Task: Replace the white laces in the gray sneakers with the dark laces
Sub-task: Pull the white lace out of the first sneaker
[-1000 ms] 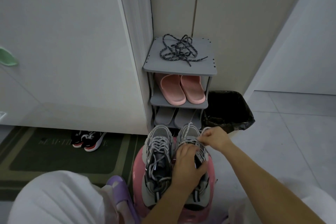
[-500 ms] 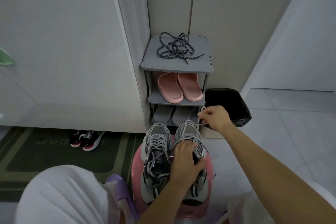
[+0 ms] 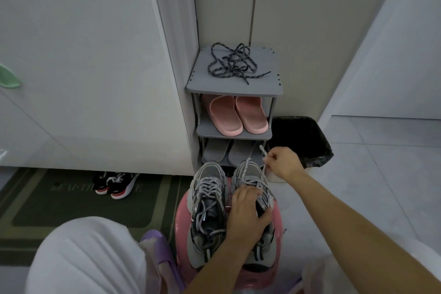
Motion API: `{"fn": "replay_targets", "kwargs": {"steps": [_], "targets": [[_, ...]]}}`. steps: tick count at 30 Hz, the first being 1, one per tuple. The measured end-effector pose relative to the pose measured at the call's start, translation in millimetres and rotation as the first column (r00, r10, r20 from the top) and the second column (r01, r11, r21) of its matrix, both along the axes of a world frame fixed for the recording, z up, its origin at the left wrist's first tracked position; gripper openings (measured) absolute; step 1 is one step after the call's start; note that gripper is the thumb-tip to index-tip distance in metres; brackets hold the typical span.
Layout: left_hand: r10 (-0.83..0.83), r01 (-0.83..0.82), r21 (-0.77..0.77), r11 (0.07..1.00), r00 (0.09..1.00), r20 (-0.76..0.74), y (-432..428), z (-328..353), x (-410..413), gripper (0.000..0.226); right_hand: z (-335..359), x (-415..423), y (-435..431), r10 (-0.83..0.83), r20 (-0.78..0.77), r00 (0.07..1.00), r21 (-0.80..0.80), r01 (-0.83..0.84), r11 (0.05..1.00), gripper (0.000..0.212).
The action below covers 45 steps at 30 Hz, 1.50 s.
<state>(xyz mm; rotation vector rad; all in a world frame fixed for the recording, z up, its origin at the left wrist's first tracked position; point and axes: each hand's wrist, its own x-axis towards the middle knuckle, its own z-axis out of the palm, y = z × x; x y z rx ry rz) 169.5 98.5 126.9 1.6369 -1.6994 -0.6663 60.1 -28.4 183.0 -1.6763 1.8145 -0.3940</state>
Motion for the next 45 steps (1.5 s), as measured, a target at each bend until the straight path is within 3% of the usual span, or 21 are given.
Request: {"fn": "replay_targets", "kwargs": {"steps": [5,7,10,15,17,22,26,29,33,37,41,45], "targets": [[0.008,-0.008,-0.019,1.000,1.000,0.002,0.7,0.7,-0.6,0.036,9.9,-4.1,-4.4,-0.148,0.272,0.951,-0.051,0.168,0.985,0.017],[0.009,-0.009,-0.019,1.000,1.000,-0.003,0.1,0.4,-0.6,0.036,1.8,-5.5,-0.4,-0.152,0.225,0.962,0.008,0.155,0.988,0.022],[0.002,-0.002,0.004,1.000,1.000,-0.001,-0.1,-0.5,0.1,0.039,-13.2,-2.6,14.4,-0.006,0.021,1.000,0.190,0.001,0.982,0.030],[-0.014,0.014,0.031,0.999,1.000,0.008,-0.2,0.2,0.1,0.050,-32.7,0.5,21.6,0.005,-0.065,0.998,0.112,0.003,0.994,0.028],[-0.014,0.014,0.037,0.999,1.000,0.002,0.4,0.6,0.2,0.052,-38.2,-2.4,17.4,-0.070,-0.002,0.998,0.103,0.070,0.992,0.019],[-0.013,0.012,0.034,0.999,1.000,0.011,-0.3,-0.3,0.5,0.041,-44.9,-4.8,18.4,-0.145,0.115,0.983,0.110,0.133,0.985,0.022],[-0.006,0.005,0.037,0.999,1.000,0.025,-0.6,-0.6,0.2,0.042,-34.8,-1.2,24.9,-0.011,0.023,1.000,0.123,0.008,0.992,0.040],[-0.011,0.010,0.045,0.999,1.000,0.025,-0.5,-0.4,0.0,0.041,-37.8,1.5,24.5,-0.010,-0.043,0.999,0.095,0.014,0.995,0.035],[-0.006,0.005,0.047,0.999,1.000,0.023,-0.4,0.2,-0.4,0.041,-37.3,-3.1,20.1,-0.203,0.198,0.959,0.138,0.178,0.974,0.021],[-0.012,0.010,0.060,0.998,0.999,0.035,-0.6,0.6,-0.2,0.041,-33.3,-7.5,21.0,-0.077,0.182,0.980,0.144,0.051,0.988,0.023],[-0.028,0.030,0.077,0.997,0.999,-0.033,-4.9,13.8,5.2,0.035,-26.4,-10.1,30.2,0.113,0.023,0.993,0.132,-0.115,0.985,0.022],[0.179,-0.162,0.137,0.977,0.976,-0.124,-32.6,29.3,22.0,0.027,-17.6,-5.7,43.7,0.173,-0.018,0.985,0.053,-0.172,0.984,0.020]]}}
